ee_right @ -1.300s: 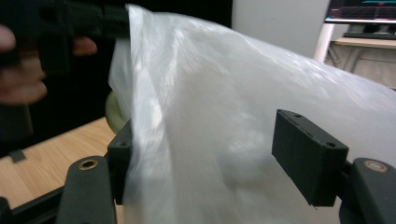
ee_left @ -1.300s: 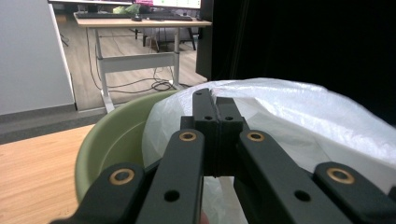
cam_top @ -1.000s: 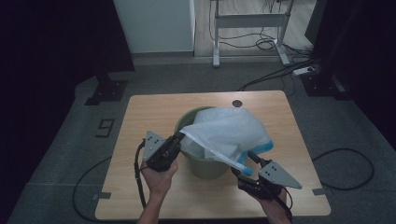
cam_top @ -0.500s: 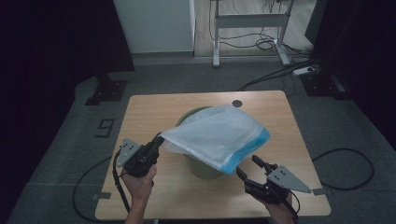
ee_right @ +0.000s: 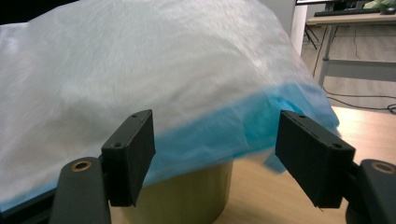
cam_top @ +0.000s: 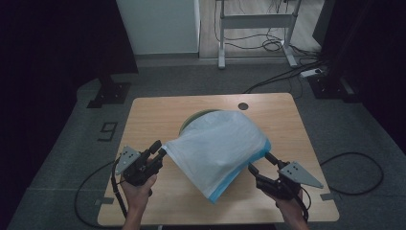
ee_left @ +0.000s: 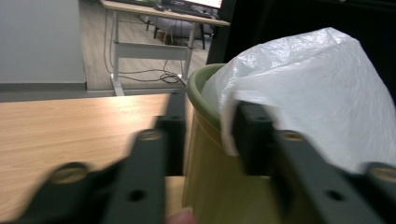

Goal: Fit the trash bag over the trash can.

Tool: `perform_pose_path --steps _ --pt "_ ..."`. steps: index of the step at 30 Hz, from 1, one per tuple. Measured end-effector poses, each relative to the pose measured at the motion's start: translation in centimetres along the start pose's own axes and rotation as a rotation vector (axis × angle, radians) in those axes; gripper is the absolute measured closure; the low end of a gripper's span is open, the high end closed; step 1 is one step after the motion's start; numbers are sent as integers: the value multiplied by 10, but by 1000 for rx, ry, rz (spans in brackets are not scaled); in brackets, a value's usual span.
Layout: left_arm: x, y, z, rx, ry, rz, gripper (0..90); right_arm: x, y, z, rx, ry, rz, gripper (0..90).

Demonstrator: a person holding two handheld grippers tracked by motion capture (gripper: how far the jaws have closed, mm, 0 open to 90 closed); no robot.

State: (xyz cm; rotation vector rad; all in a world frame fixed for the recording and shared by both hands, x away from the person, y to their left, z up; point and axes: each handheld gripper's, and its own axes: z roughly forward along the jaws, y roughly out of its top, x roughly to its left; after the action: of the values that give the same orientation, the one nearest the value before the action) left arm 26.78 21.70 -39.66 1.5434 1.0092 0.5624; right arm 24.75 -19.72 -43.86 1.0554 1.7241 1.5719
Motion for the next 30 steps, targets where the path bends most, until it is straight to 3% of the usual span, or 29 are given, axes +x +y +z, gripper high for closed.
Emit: perform_pose_path --steps 5,10,14,19,21,26,30 --pt "12 1 -7 44 -71 -9 384 -13 2 10 4 -6 21 271" --pt "23 2 -21 20 -94 -20 327 -18 5 19 14 2 27 275" --pt "19 5 -23 48 -112 20 296 -18 7 25 18 0 28 282" --pt "4 -2 -14 112 -148 127 245 -15 15 32 18 -17 28 314" --pt "-2 -6 -12 132 -142 163 225 -13 18 35 26 -20 21 315" --pt "-1 -9 -17 117 -151 162 217 -8 23 36 22 -25 -5 317" --pt "3 -4 -32 68 -142 143 222 -10 23 35 27 -31 -7 320"
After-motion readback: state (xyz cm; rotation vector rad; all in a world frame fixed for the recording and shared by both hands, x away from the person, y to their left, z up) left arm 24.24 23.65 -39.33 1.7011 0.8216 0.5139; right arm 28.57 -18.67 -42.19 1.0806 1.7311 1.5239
